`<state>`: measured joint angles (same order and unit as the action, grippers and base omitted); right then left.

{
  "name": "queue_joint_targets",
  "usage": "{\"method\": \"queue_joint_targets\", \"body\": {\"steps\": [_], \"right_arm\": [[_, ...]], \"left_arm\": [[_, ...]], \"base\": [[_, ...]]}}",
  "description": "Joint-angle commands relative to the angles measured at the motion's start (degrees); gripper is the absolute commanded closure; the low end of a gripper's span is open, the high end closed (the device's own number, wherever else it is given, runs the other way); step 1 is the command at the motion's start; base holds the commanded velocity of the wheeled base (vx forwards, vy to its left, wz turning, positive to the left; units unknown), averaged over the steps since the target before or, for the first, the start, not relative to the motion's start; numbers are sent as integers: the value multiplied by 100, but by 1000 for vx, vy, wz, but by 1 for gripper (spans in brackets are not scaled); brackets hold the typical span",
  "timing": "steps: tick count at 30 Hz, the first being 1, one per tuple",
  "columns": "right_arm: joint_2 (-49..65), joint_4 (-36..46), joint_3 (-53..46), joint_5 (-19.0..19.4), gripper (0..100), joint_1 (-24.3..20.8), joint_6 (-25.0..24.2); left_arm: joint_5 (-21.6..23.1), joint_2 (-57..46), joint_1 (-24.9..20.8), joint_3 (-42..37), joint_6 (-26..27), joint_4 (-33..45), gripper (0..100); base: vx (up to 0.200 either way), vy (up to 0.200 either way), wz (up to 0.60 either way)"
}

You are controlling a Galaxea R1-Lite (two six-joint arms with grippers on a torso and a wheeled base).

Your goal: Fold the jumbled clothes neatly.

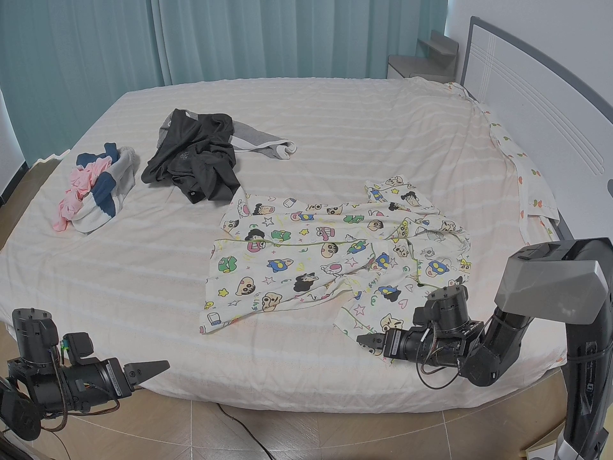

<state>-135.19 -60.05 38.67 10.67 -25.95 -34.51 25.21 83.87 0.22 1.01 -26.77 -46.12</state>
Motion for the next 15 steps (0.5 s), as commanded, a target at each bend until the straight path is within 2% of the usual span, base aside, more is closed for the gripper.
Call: {"method": "queue_joint_targets", "body": {"steps": [1, 8, 9, 15], "right_arm": [[-77, -15, 88, -100, 0, -138, -47], [-69, -15, 88, -135, 0, -94, -56], [-60, -15, 79, -188, 100, -85, -56], [2, -7, 18, -416, 100, -33, -64]], "left_arm": [[1, -2, 4, -92, -4, -3, 0], [-7, -2, 4, -92, 5, -3, 0], [-7, -2, 4, -92, -4, -3, 0], [-7, -11, 4, -92, 5, -3, 0]], "base": [[0, 0, 0], [0, 0, 0], [0, 0, 0], [0, 0, 0]]}}
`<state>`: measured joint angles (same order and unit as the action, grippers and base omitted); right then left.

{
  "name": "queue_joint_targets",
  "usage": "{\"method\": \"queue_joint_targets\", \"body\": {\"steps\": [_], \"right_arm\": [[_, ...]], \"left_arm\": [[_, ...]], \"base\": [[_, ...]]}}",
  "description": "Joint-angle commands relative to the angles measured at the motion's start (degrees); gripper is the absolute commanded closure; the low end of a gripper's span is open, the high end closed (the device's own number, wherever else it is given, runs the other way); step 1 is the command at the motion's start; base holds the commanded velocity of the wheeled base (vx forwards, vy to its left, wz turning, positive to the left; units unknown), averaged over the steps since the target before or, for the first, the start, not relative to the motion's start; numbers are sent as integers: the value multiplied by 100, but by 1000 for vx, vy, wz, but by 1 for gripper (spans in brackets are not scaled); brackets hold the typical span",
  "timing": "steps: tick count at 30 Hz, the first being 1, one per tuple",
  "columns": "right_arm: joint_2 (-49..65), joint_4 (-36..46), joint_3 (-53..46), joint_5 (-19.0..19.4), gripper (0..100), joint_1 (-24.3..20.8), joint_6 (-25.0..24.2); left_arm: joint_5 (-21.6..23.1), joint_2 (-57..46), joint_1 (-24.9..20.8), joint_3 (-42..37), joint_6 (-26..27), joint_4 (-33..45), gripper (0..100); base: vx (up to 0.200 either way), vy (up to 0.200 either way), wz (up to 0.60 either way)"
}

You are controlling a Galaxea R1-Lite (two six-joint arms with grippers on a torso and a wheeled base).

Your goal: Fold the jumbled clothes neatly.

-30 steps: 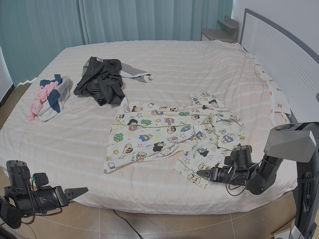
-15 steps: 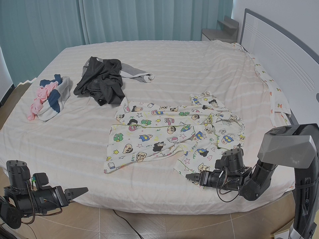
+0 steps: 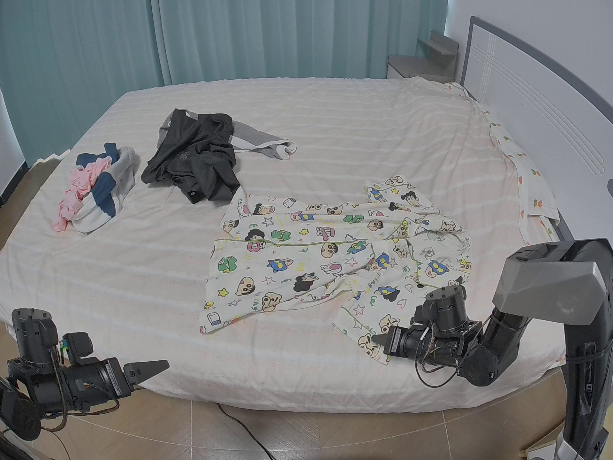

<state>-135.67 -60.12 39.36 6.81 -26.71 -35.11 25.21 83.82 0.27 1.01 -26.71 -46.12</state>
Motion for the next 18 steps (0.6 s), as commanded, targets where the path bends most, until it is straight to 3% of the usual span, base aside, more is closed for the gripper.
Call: {"method": "queue_joint_targets", "body": {"steps": [1, 18], "right_arm": [[84, 1, -78, -40, 100, 69, -5], [1060, -351, -1581, 110, 100, 535, 13]], "left_arm": [[1, -6, 0, -92, -1, -3, 0], [-7, -33, 0, -92, -10, -3, 0]], "base": [[0, 0, 0], [0, 0, 0]]}}
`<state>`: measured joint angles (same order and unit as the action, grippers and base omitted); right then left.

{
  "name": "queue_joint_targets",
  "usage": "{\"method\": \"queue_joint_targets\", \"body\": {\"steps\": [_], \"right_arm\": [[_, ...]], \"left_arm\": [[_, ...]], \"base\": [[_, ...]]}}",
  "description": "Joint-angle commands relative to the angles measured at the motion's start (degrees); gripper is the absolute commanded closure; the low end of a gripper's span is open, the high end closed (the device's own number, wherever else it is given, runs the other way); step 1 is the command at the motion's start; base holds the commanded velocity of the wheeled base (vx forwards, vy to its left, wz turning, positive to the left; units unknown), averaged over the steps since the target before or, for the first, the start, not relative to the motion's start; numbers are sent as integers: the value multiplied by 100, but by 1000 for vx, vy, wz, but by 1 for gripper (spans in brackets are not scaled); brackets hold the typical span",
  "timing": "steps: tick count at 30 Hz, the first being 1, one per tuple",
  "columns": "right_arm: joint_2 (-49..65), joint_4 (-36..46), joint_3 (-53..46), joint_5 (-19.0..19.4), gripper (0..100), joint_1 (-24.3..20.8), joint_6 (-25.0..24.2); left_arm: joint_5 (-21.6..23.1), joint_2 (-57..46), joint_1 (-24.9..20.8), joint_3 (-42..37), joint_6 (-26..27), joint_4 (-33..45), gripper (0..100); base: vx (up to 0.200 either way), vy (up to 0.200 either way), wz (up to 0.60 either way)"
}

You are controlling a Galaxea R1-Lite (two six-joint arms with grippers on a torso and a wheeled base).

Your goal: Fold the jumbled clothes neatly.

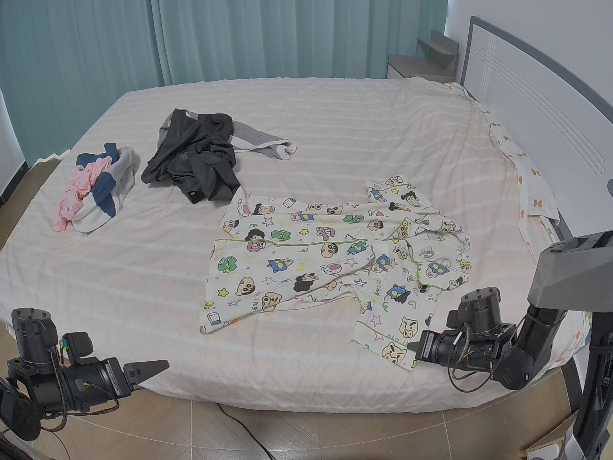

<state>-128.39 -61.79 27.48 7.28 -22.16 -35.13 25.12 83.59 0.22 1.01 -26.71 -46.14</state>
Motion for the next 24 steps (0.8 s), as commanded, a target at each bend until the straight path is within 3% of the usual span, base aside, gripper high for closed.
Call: {"method": "queue_joint_targets", "body": {"steps": [1, 24], "right_arm": [[367, -289, -507, 81, 100, 89, 33], [719, -544, -1596, 380, 100, 986, 464]], "left_arm": [[1, -18, 4, -92, -10, 0, 0], [1, -1, 4, -92, -1, 0, 0]], "base": [[0, 0, 0], [0, 0, 0]]}}
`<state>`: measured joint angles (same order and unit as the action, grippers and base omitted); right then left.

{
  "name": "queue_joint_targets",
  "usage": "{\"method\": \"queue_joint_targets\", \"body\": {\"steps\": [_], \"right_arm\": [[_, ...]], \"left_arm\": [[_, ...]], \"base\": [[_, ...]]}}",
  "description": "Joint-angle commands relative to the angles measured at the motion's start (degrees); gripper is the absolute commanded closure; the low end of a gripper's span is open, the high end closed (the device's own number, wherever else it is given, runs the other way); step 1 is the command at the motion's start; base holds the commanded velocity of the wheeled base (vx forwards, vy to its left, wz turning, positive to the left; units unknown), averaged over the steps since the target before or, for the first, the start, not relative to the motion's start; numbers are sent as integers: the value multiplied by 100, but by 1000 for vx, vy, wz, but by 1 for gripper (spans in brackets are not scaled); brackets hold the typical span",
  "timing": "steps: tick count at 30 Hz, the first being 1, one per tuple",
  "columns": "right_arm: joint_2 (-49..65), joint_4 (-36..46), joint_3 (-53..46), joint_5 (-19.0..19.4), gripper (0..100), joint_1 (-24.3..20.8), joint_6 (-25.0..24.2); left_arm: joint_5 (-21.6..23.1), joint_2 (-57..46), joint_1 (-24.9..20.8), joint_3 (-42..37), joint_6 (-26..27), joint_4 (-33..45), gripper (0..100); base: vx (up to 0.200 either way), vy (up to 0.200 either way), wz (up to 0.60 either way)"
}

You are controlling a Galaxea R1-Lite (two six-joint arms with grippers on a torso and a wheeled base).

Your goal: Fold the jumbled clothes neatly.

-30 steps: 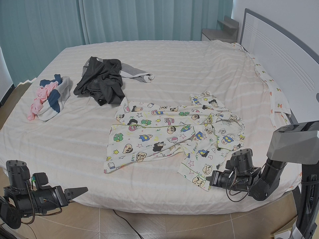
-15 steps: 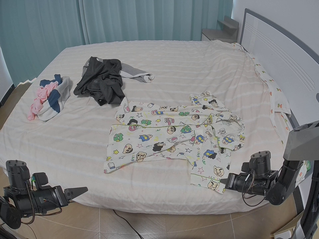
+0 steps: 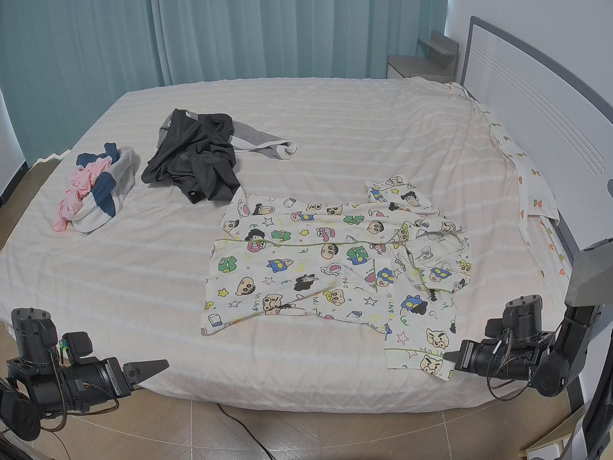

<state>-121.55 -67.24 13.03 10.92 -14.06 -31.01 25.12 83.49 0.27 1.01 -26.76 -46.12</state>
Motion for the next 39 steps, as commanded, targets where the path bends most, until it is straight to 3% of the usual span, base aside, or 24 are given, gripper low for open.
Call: {"method": "queue_joint_targets", "body": {"steps": [1, 13, 30, 37, 39], "right_arm": [[44, 1, -187, 15, 100, 237, 87], [44, 9, -547, 270, 100, 782, 711], [0, 62, -732, 384, 100, 1124, 1018], [-26, 62, -829, 375, 100, 1124, 1194], [-9, 62, -811, 375, 100, 1133, 1203]], "left_arm": [[1, 9, 0, -92, 4, -3, 0], [1, 9, 0, -92, 4, -3, 0], [1, 9, -18, -92, -5, -3, 0], [-60, 44, -405, -92, -102, 94, 0], [-210, 44, -633, -31, -532, 50, 0]], "base": [[0, 0, 0], [0, 0, 0], [0, 0, 0], [0, 0, 0], [0, 0, 0]]}}
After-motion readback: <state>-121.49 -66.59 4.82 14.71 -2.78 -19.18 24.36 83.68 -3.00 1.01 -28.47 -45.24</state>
